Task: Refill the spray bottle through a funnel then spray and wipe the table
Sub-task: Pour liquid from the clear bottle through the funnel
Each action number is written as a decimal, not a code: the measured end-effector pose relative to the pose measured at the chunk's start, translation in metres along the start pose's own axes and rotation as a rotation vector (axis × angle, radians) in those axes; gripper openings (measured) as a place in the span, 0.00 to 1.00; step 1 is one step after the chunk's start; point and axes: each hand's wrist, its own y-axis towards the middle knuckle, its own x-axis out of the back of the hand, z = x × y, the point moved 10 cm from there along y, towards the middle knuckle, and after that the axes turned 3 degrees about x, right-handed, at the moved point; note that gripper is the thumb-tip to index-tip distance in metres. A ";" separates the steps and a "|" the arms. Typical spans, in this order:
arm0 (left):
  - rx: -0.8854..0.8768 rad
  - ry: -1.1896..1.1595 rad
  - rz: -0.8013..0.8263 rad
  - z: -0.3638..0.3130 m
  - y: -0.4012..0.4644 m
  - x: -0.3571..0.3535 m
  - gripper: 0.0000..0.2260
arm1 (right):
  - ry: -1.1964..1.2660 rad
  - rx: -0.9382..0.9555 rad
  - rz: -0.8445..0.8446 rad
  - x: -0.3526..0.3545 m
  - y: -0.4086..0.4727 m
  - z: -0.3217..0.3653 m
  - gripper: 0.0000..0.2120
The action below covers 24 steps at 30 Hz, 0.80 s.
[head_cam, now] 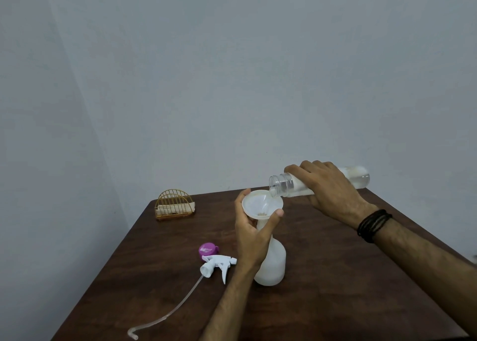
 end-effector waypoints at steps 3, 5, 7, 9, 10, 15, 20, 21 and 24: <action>0.001 -0.007 -0.004 0.000 0.000 0.001 0.33 | 0.000 0.000 0.002 0.000 0.000 0.000 0.25; 0.005 -0.010 -0.003 0.001 0.000 0.001 0.33 | 0.000 -0.001 0.003 0.000 0.000 0.000 0.25; 0.010 -0.010 0.000 0.003 0.000 0.000 0.33 | -0.001 -0.002 0.003 0.000 0.000 0.000 0.25; 0.011 -0.015 -0.005 0.003 -0.001 0.000 0.34 | -0.007 -0.001 0.000 0.000 0.001 0.000 0.24; 0.013 -0.023 -0.008 0.003 -0.001 0.001 0.34 | -0.008 0.000 -0.001 0.000 0.001 0.000 0.24; 0.013 -0.023 -0.006 0.003 -0.001 0.001 0.35 | -0.018 -0.004 0.012 -0.002 0.002 -0.001 0.25; 0.018 -0.007 -0.007 0.004 -0.001 0.002 0.35 | -0.017 -0.002 0.014 0.000 0.001 0.001 0.26; 0.020 -0.007 -0.009 0.005 -0.001 0.002 0.35 | -0.019 -0.001 0.015 0.001 0.001 0.001 0.25; 0.022 -0.005 -0.011 0.005 -0.003 0.002 0.34 | -0.023 0.001 0.015 0.000 0.001 0.001 0.24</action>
